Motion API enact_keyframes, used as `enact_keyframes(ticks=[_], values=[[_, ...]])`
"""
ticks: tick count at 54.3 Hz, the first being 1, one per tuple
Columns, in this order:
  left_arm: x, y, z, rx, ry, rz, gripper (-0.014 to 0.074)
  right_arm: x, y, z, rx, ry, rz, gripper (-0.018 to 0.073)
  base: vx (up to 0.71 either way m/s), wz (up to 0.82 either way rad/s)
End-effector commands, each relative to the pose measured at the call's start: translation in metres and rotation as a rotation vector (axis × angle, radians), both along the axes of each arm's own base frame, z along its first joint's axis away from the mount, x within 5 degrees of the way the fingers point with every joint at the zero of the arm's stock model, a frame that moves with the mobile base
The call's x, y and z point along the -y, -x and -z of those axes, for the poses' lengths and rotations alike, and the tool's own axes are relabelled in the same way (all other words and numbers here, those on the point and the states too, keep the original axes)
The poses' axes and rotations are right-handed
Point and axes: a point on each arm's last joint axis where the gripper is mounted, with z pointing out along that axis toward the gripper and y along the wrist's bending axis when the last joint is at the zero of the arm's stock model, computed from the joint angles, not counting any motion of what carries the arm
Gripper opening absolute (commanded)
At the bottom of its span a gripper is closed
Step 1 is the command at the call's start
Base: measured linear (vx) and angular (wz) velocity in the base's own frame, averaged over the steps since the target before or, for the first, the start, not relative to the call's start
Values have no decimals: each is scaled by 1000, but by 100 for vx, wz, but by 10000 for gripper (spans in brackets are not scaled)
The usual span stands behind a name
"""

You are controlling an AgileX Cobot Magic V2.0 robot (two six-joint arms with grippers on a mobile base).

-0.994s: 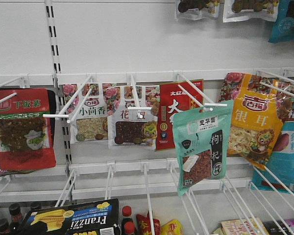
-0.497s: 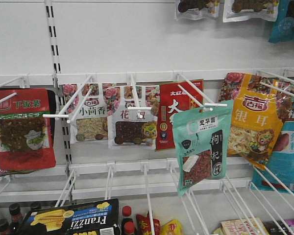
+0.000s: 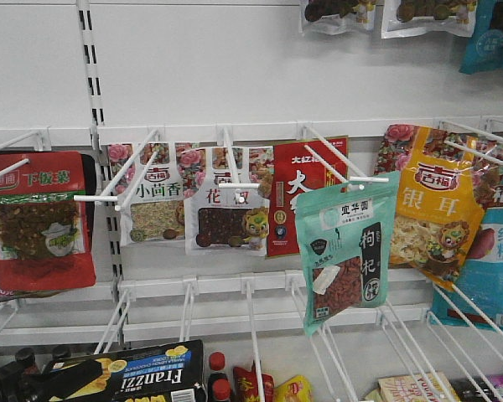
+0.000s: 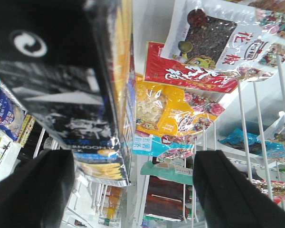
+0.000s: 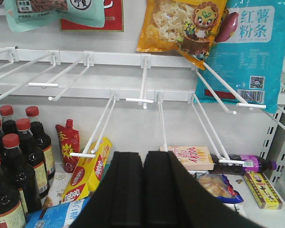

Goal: Pick snacks and fruit into basket
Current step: 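Lift the black Franzzi box up off the shelf with the left gripper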

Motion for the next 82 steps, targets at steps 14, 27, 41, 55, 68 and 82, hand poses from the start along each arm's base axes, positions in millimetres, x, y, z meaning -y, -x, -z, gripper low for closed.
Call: enact_keyframes(ticks=[14, 27, 41, 55, 68, 82], values=[[0, -8, -12, 65, 46, -7, 608, 1, 0, -6, 90, -1, 13, -10, 0, 0], [1, -11, -4, 41, 55, -4, 608, 1, 0, -6, 90, -1, 13, -10, 0, 0], [1, -14, -2, 56, 106, -14, 608, 1, 0, -6, 90, -1, 13, -10, 0, 0], [0, -17, 3, 47, 123, -25, 608, 1, 0, -6, 90, -1, 13, -10, 0, 0], [-2, -18, 2, 70, 114, -54, 607, 1, 0, -6, 90, -1, 13, -10, 0, 0], [-3, -19, 2, 67, 116, -62, 602, 1, 0, -6, 90, -1, 13, -10, 0, 0]])
